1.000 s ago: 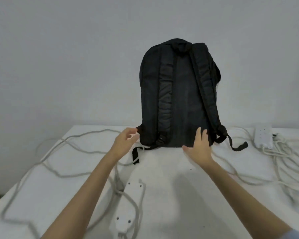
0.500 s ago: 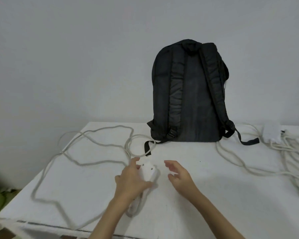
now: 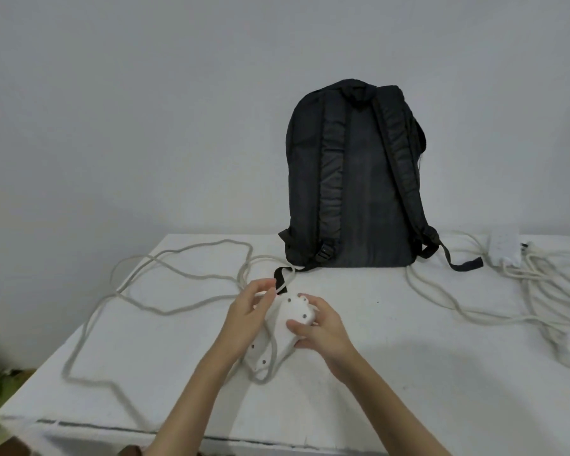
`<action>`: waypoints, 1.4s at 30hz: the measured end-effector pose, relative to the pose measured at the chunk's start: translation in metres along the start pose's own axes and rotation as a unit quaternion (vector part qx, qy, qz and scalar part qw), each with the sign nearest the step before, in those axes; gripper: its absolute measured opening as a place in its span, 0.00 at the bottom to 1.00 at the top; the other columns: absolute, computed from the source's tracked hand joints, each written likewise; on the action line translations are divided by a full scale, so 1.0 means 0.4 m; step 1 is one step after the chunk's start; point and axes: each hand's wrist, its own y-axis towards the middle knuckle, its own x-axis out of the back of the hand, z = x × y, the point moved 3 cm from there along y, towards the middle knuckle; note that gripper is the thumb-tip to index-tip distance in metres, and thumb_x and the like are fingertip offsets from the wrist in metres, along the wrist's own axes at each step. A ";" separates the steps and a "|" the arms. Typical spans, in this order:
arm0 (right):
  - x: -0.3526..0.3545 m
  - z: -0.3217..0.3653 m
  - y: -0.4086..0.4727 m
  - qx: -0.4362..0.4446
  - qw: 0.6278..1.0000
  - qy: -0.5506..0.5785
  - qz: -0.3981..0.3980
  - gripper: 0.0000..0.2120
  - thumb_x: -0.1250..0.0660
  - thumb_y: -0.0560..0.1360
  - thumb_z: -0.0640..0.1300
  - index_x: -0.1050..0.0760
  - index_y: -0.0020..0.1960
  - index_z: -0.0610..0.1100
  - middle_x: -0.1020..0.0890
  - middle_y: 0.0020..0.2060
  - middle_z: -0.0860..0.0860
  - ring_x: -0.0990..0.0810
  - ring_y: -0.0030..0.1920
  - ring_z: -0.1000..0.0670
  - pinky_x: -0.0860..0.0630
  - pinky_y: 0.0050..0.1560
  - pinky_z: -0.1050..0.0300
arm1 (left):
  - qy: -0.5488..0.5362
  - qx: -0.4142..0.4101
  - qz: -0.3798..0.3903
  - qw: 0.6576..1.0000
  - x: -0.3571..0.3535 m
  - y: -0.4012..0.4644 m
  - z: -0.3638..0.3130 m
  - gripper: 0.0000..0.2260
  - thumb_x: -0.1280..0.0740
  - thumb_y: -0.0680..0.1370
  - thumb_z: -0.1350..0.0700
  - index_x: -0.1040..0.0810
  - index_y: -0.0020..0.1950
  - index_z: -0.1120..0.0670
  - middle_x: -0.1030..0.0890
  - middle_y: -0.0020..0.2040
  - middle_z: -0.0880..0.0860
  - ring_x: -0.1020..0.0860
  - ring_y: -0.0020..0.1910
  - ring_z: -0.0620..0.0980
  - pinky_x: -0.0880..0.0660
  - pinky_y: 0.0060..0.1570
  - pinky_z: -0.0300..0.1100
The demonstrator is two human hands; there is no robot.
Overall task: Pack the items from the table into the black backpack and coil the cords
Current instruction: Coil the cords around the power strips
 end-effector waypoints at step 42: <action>0.093 0.187 -0.016 0.104 0.989 -0.079 0.070 0.26 0.33 0.71 0.57 0.30 0.66 0.50 0.21 0.60 0.56 0.24 0.61 0.58 0.28 0.62 0.60 | -0.429 0.028 0.067 0.900 -0.068 0.068 -0.180 0.16 0.32 0.73 0.54 0.23 0.56 0.61 0.17 0.48 0.58 0.18 0.44 0.52 0.22 0.48 0.43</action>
